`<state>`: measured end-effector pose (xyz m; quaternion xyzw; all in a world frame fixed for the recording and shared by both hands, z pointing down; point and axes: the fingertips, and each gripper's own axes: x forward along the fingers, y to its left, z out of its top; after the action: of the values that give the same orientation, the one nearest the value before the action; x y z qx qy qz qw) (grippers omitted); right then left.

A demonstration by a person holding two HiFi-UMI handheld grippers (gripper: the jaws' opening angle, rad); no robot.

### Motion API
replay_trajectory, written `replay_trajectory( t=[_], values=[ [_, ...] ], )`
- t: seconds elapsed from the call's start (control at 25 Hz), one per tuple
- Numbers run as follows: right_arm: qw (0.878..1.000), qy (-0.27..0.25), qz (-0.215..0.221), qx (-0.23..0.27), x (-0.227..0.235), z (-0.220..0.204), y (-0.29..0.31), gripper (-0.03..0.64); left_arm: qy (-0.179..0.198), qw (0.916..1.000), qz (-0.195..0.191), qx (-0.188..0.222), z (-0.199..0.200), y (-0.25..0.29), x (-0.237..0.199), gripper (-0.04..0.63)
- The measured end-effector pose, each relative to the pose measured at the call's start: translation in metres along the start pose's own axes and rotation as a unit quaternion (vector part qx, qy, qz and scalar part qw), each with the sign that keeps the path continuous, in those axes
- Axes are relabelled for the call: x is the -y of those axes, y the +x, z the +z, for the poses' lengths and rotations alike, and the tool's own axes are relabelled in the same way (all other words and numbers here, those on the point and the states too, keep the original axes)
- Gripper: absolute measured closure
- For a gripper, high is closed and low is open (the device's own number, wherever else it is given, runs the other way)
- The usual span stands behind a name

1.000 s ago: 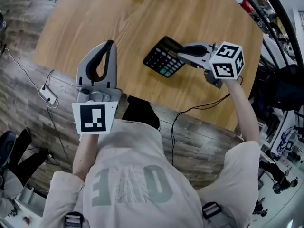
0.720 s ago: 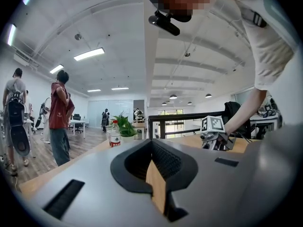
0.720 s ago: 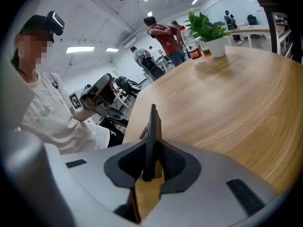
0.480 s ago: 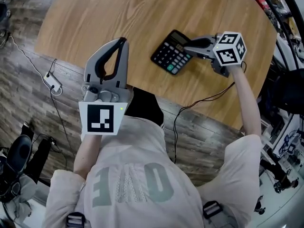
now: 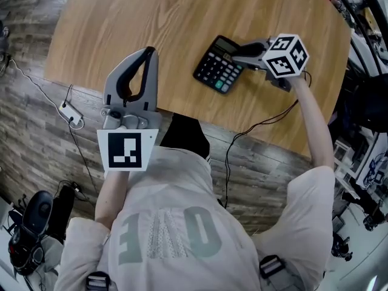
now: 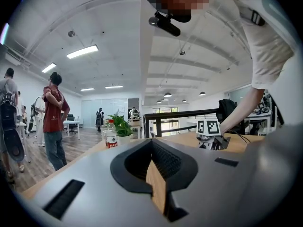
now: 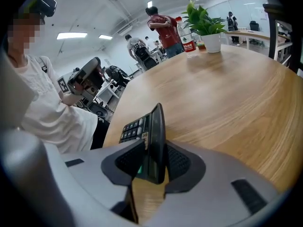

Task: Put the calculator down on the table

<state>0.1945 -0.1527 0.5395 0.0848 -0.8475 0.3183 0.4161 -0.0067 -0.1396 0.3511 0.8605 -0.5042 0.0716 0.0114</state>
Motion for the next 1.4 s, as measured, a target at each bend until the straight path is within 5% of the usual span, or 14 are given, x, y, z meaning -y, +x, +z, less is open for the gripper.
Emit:
replay_trajectory(
  t=[0.32,0.64,0.76,0.84,0.96,1.04,1.12,1.28,1.4],
  values=[
    [0.999,-0.011,-0.034,-0.016,0.004,0.000,0.003,0.480,0.005,0.9999,-0.012,0.003,0.006,0.005,-0.014,0.586],
    [0.990,-0.056,-0.113,-0.064,0.010,0.005,0.001,0.403,0.011,0.9992,-0.028,0.027,0.024,0.015,-0.025,0.586],
    [0.981,-0.068,-0.168,-0.075,0.013,0.010,-0.009,0.402,0.011,0.9986,-0.035,0.038,0.036,0.017,-0.030,0.586],
    [0.964,-0.082,-0.241,-0.083,0.020,0.016,-0.028,0.402,0.013,0.9979,-0.040,0.050,0.046,0.019,-0.033,0.586],
    [0.922,-0.080,-0.373,-0.067,0.022,0.034,-0.076,0.403,0.017,0.9964,-0.049,0.067,0.063,0.020,-0.034,0.586],
    [0.892,-0.052,-0.448,-0.020,0.012,0.053,-0.115,0.406,0.020,0.9947,-0.059,0.082,0.077,0.018,-0.035,0.586],
    [0.850,-0.013,-0.524,0.049,-0.008,0.072,-0.159,0.421,0.024,0.9911,-0.078,0.105,0.095,0.018,-0.036,0.586],
    [0.740,0.070,-0.631,0.221,-0.081,0.091,-0.232,0.503,0.023,0.9823,-0.116,0.145,0.125,0.015,-0.033,0.586],
    [0.628,0.112,-0.690,0.342,-0.151,0.087,-0.267,0.546,0.024,0.9748,-0.148,0.165,0.140,0.013,-0.026,0.586]
  ],
)
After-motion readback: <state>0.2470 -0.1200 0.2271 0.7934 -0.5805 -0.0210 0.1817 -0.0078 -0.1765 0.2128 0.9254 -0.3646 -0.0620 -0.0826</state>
